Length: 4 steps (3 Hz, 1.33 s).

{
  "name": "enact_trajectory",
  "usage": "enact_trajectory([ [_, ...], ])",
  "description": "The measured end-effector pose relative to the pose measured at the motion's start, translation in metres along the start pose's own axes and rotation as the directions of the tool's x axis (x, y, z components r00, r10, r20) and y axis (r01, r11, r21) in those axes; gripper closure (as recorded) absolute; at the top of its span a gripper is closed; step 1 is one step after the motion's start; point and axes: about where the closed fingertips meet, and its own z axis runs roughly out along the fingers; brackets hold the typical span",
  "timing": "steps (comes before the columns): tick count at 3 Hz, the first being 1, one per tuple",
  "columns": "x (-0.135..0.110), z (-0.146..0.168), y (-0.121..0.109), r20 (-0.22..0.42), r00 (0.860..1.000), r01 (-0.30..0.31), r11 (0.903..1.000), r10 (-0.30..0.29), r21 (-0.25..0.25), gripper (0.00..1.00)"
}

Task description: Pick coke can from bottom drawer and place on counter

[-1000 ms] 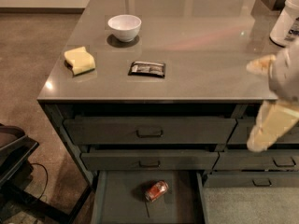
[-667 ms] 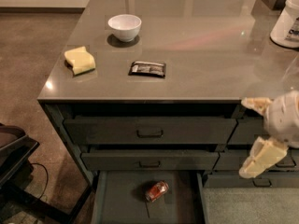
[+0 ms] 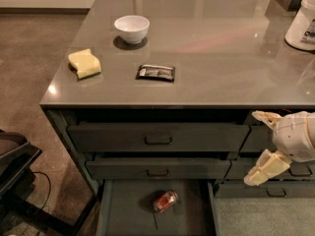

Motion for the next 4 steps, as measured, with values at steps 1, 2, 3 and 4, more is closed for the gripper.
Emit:
enact_trajectory([
  [1, 0.011, 0.012, 0.009, 0.051, 0.998, -0.045, 0.9990, 0.044, 0.003, 0.00],
  [2, 0.037, 0.074, 0.033, 0.134, 0.980, -0.140, 0.9884, 0.147, -0.058, 0.00],
  [3, 0.067, 0.150, 0.062, 0.222, 0.942, -0.231, 0.9654, 0.253, -0.122, 0.00],
  [4, 0.084, 0.206, 0.073, 0.247, 0.917, -0.279, 0.9469, 0.312, -0.159, 0.00],
])
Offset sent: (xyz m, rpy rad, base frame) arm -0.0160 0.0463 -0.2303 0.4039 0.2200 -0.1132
